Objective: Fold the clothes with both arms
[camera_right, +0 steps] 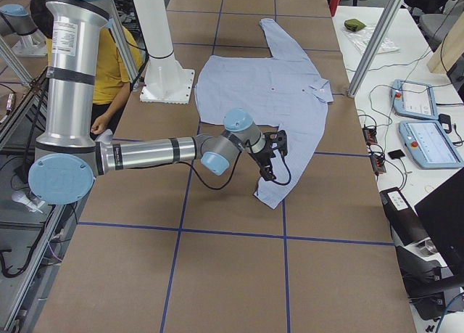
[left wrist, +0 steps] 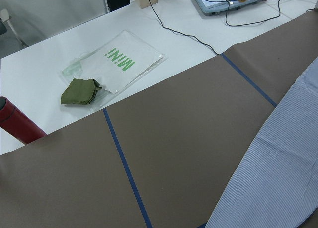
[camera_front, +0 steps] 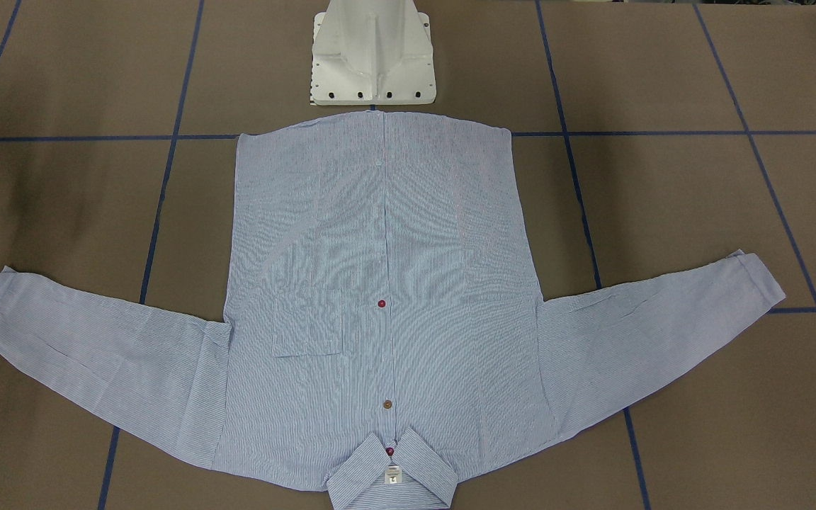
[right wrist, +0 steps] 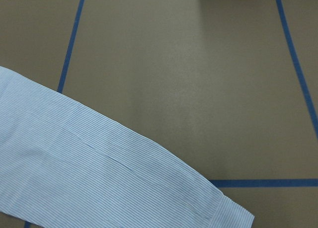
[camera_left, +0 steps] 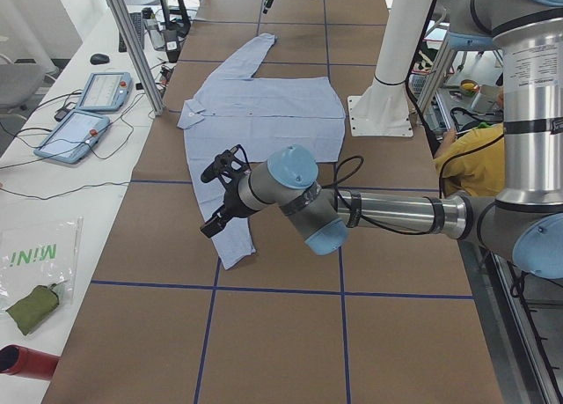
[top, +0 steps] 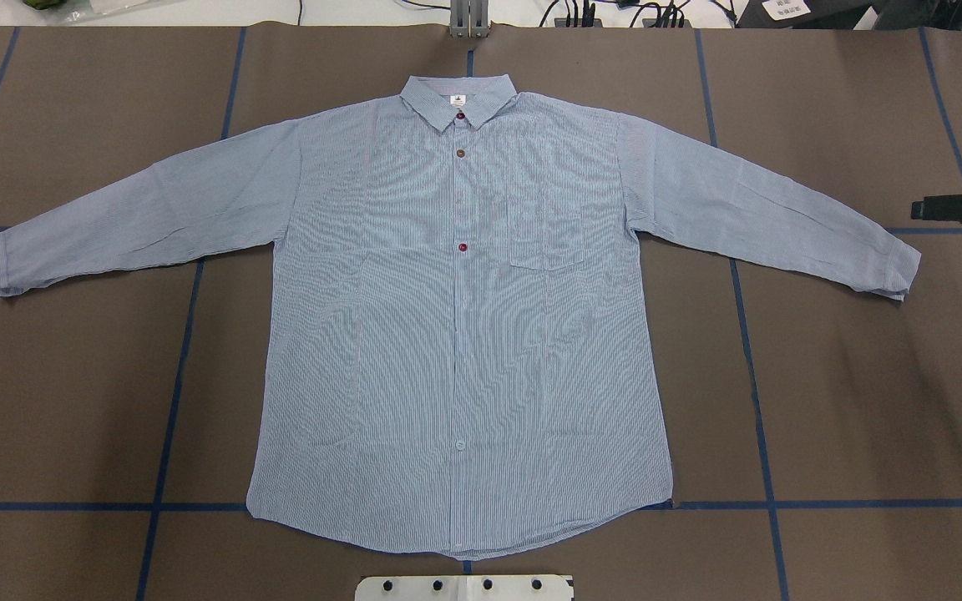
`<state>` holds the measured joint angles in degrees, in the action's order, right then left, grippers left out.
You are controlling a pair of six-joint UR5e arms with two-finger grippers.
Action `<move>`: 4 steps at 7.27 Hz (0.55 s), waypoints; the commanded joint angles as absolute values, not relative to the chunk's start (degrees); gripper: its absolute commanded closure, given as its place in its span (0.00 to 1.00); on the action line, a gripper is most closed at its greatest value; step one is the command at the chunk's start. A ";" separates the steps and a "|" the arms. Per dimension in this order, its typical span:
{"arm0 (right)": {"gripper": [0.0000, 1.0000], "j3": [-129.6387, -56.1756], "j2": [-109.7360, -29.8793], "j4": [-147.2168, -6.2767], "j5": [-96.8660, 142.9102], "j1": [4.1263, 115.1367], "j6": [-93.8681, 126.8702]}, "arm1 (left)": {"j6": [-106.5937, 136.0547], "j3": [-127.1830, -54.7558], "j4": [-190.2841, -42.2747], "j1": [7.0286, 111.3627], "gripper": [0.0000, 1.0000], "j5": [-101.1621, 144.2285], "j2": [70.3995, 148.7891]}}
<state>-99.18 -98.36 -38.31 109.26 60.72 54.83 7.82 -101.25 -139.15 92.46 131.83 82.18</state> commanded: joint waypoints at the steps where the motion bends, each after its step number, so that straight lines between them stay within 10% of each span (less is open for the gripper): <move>1: 0.15 -88.02 -100.19 -18.96 104.95 56.95 68.49 | 7.82 -101.34 -139.22 92.46 0.00 131.84 82.18; 4: 0.32 -87.45 -103.01 -18.02 99.78 53.37 73.37 | 7.65 -101.43 -139.22 92.46 0.00 131.92 82.18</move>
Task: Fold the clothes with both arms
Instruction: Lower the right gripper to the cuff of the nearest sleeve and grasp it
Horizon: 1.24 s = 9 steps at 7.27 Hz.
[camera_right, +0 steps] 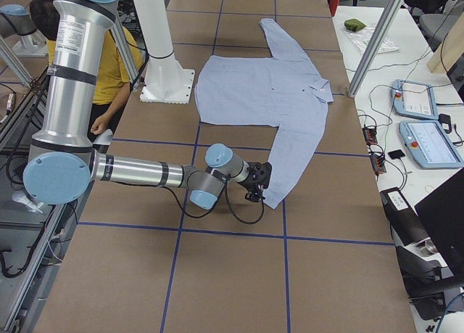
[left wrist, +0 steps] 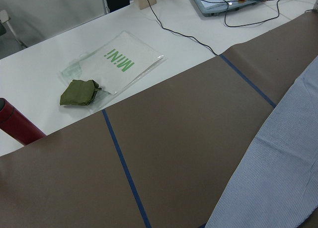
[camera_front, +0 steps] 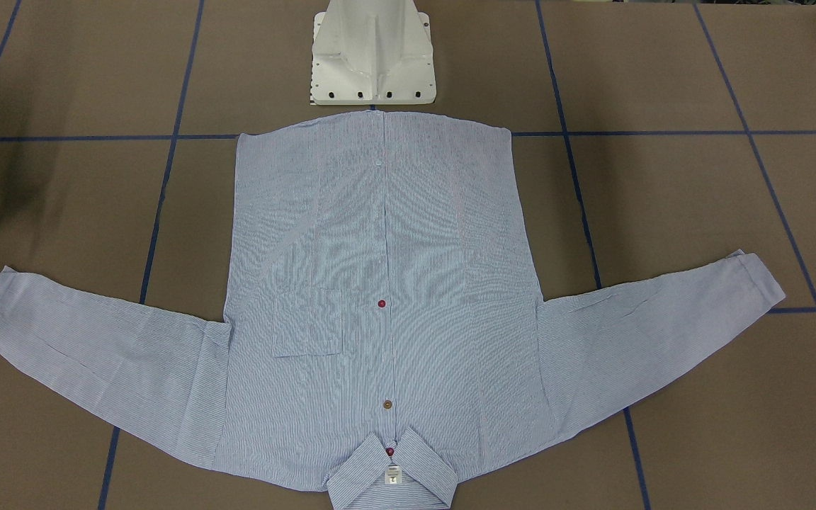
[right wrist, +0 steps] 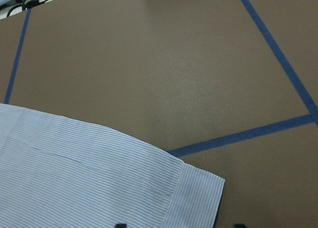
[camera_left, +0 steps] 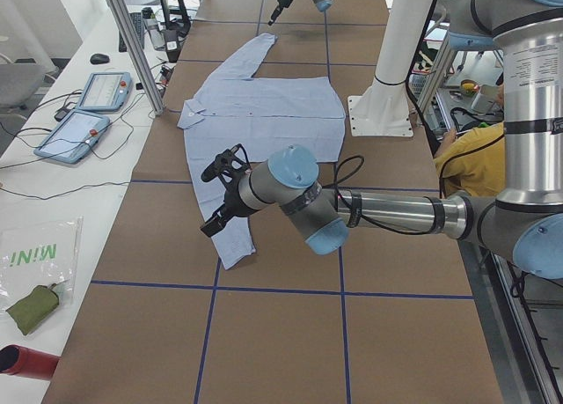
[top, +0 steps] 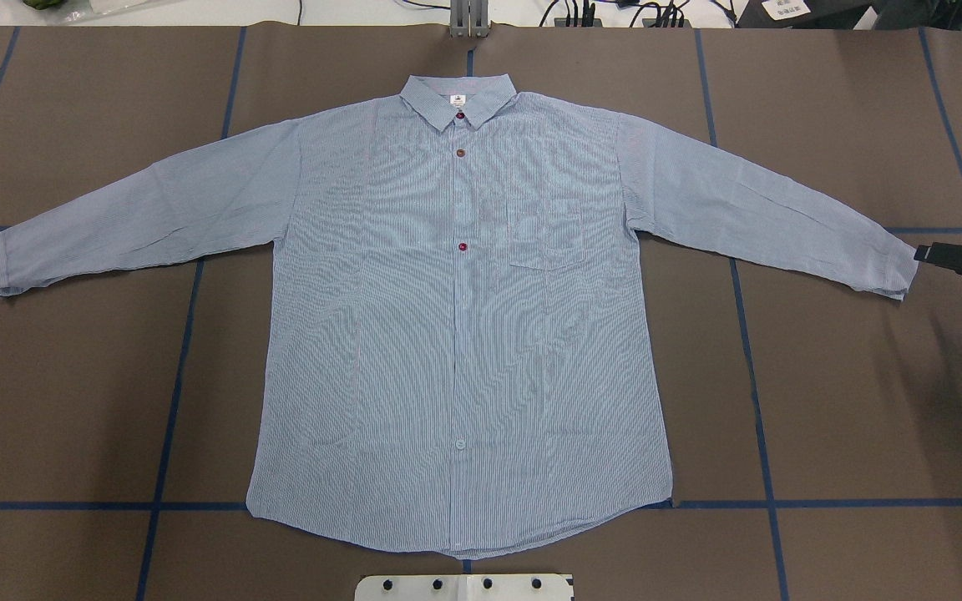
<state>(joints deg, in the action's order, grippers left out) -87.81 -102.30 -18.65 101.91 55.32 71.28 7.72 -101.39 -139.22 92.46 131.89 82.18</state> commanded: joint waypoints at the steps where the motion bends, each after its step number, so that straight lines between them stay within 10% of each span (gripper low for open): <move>1: 0.33 -87.36 -103.01 -18.02 97.93 51.61 73.48 | 7.65 -101.43 -139.22 92.46 0.00 131.92 82.18; 9: 0.43 -85.78 -102.13 -18.11 89.74 44.56 73.48 | 7.65 -101.43 -139.31 92.46 0.00 131.92 81.91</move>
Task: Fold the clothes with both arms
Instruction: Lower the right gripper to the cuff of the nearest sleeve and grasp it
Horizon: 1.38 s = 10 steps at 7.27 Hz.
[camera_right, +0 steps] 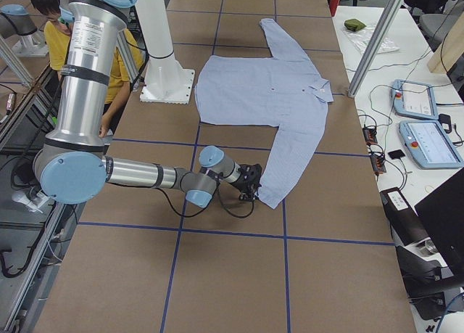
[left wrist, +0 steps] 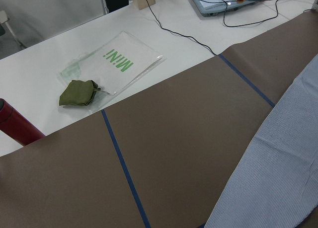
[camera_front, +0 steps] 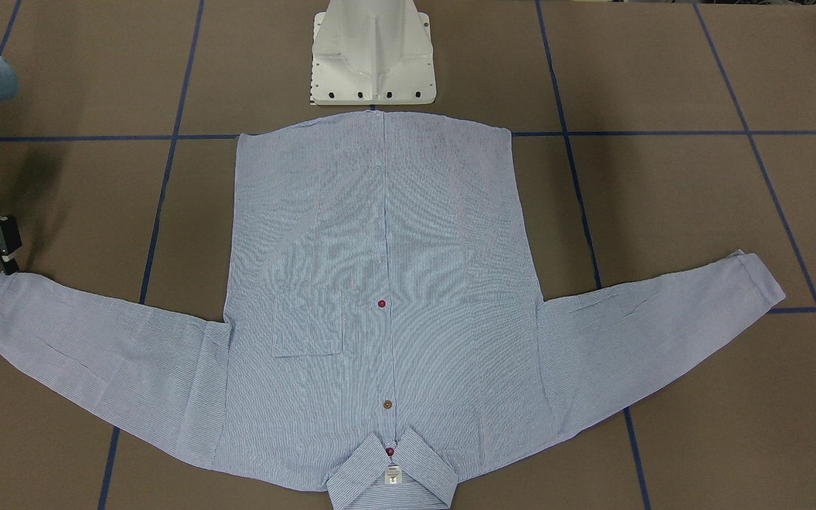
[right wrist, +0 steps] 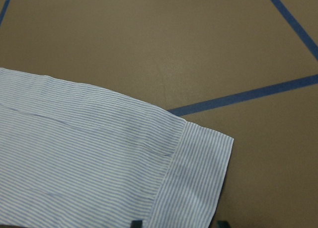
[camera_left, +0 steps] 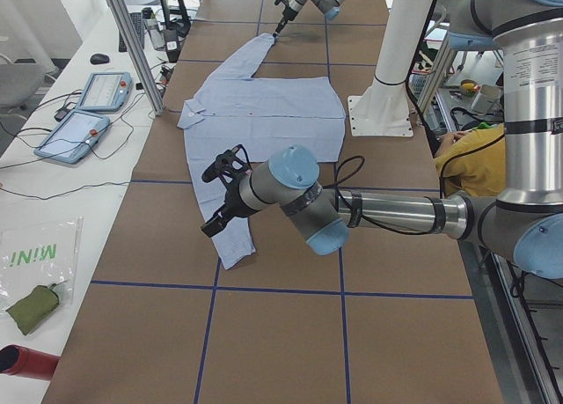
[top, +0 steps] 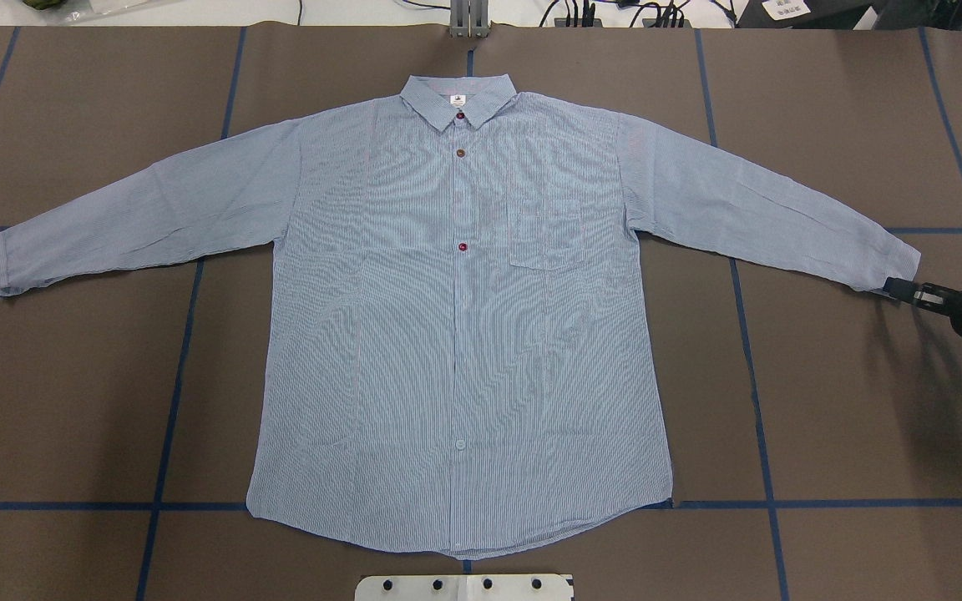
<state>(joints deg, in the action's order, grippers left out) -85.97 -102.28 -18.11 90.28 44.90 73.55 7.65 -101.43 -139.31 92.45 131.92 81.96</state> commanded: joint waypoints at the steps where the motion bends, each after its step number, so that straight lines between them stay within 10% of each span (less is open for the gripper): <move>1: 0.43 -85.78 -102.13 -18.11 89.04 44.21 73.48 | 7.65 -101.43 -139.31 92.37 0.00 131.92 81.91; 4: 0.63 -85.34 -102.04 -18.37 88.59 43.86 73.48 | 7.65 -101.60 -139.31 92.46 0.00 132.01 81.91; 6: 1.00 -84.82 -102.13 -18.11 88.51 43.94 73.48 | 7.65 -101.51 -139.31 92.46 0.00 132.88 81.91; 10: 1.00 -90.49 -102.04 -20.02 92.17 48.22 69.63 | 7.65 -101.43 -139.31 92.46 0.00 134.82 81.83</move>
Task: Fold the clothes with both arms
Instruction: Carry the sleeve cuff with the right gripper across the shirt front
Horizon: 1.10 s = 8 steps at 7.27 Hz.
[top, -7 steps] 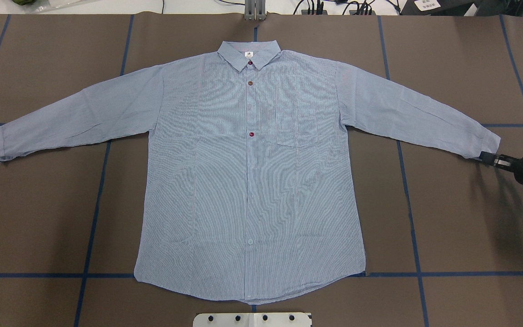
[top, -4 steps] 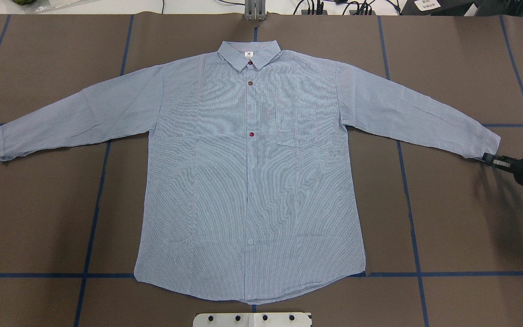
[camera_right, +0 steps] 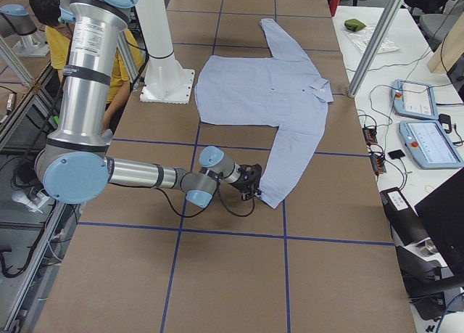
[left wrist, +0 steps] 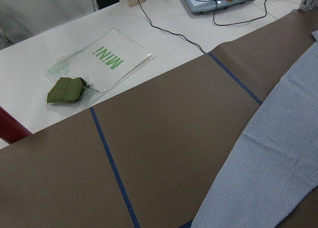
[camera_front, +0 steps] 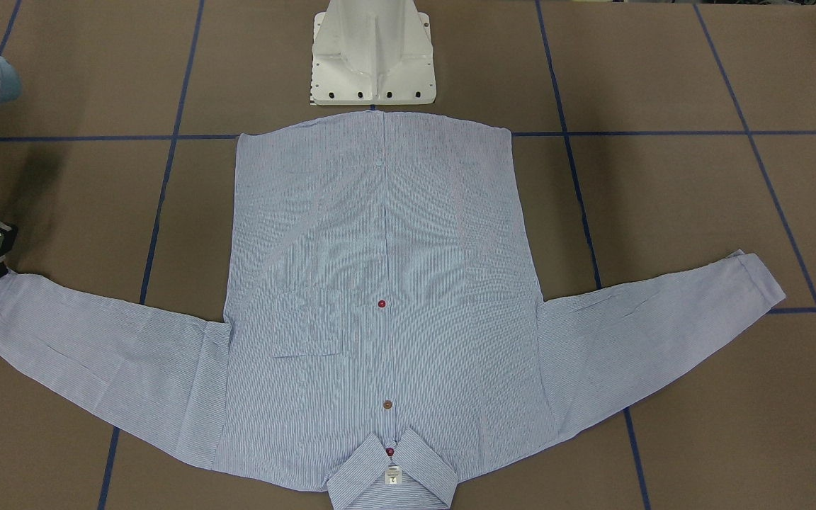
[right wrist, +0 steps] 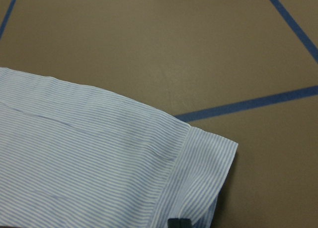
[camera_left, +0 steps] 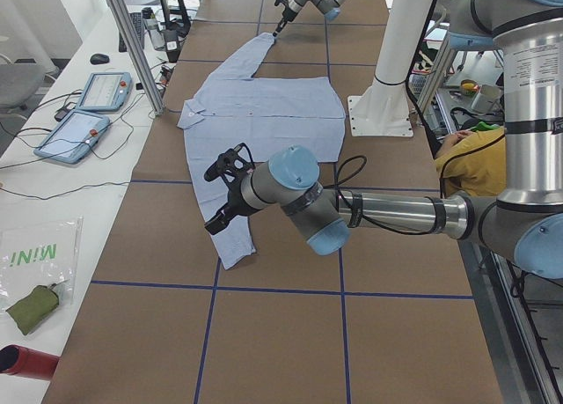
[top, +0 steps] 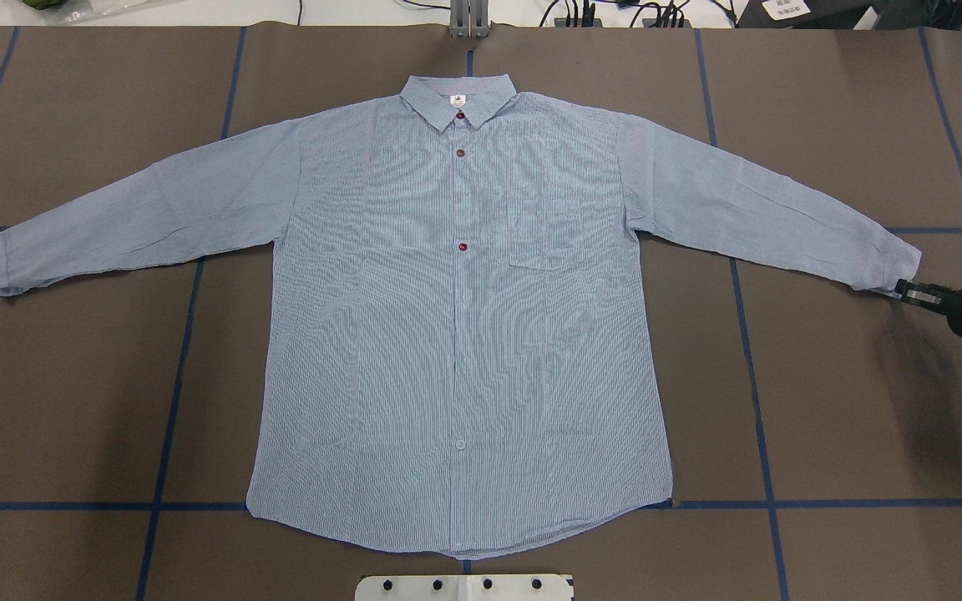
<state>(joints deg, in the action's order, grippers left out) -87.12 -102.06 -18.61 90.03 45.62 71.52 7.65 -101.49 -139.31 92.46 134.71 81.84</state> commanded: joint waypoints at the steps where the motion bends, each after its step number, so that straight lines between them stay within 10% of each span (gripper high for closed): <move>1: 1.00 -92.88 -101.95 -21.95 94.81 50.43 66.48 | 7.65 -101.34 -139.31 92.46 0.00 134.82 81.83; 8: 1.00 -95.37 -57.88 -50.13 81.43 37.82 66.88 | 7.73 -101.16 -139.22 92.46 0.00 134.91 81.83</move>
<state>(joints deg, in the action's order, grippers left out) -95.83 -64.92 -42.40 86.79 41.41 66.59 7.72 -101.20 -139.23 92.39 134.85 81.83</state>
